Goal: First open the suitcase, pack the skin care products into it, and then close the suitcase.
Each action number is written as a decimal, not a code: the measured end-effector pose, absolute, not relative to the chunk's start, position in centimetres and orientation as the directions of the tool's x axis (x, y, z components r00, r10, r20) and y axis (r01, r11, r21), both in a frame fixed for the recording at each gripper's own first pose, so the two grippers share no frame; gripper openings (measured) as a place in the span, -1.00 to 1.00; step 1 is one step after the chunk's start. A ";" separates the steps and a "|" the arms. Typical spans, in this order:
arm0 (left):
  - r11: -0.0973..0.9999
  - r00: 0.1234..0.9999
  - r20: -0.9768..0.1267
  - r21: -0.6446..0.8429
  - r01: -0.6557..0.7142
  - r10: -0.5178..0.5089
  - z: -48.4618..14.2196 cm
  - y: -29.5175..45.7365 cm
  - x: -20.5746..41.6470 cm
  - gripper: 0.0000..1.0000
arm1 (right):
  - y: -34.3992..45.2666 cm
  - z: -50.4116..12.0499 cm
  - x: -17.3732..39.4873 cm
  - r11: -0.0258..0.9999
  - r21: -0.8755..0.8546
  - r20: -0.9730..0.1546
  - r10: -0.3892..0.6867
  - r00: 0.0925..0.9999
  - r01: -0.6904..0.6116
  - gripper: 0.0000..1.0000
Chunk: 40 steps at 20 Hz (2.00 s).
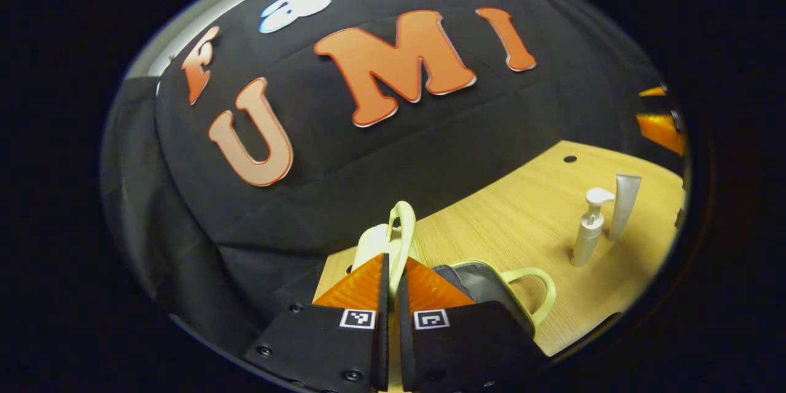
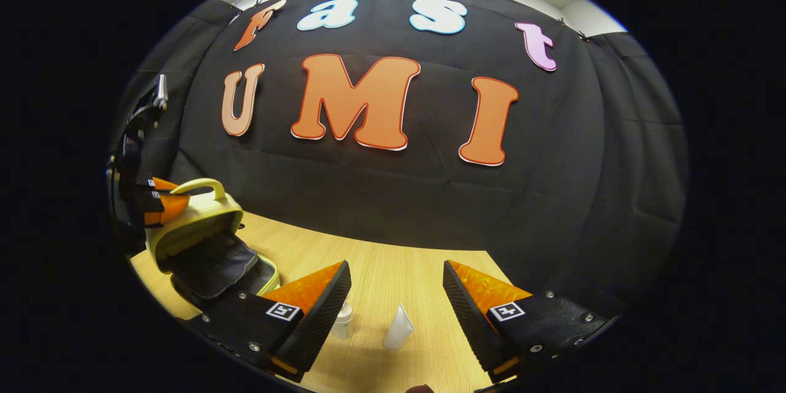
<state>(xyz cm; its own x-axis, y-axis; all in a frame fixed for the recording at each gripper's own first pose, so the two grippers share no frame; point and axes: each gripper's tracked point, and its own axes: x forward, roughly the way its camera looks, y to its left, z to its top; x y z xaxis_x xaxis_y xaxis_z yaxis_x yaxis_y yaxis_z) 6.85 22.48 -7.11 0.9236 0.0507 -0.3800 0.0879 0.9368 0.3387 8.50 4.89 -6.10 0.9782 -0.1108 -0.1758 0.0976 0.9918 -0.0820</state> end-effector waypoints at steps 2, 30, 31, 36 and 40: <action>0.951 0.926 -0.368 0.307 0.034 0.085 -6.2 25.5 7.0 -0.82 | 5.3 -5.8 8.7 0.991 -0.089 -0.174 -0.116 0.978 0.101 0.92; 0.970 0.704 -0.667 0.172 -0.173 0.244 -26.8 57.2 6.5 -0.82 | 12.2 -4.0 7.9 0.962 -0.130 -0.198 -0.261 0.945 0.239 0.92; 0.967 0.680 -0.688 0.186 -0.172 0.253 -27.9 57.4 6.1 -0.82 | 12.3 -4.0 7.8 0.962 -0.127 -0.204 -0.263 0.943 0.241 0.92; 0.925 0.687 -0.636 0.348 -0.150 0.351 -28.3 56.9 7.1 -0.54 | 11.9 -4.0 7.4 0.960 -0.115 -0.218 -0.275 0.936 0.256 0.92; 0.924 0.770 -0.552 0.362 -0.124 0.320 -23.3 53.0 8.7 -0.05 | 11.4 -4.0 7.7 0.966 -0.112 -0.207 -0.254 0.945 0.235 0.92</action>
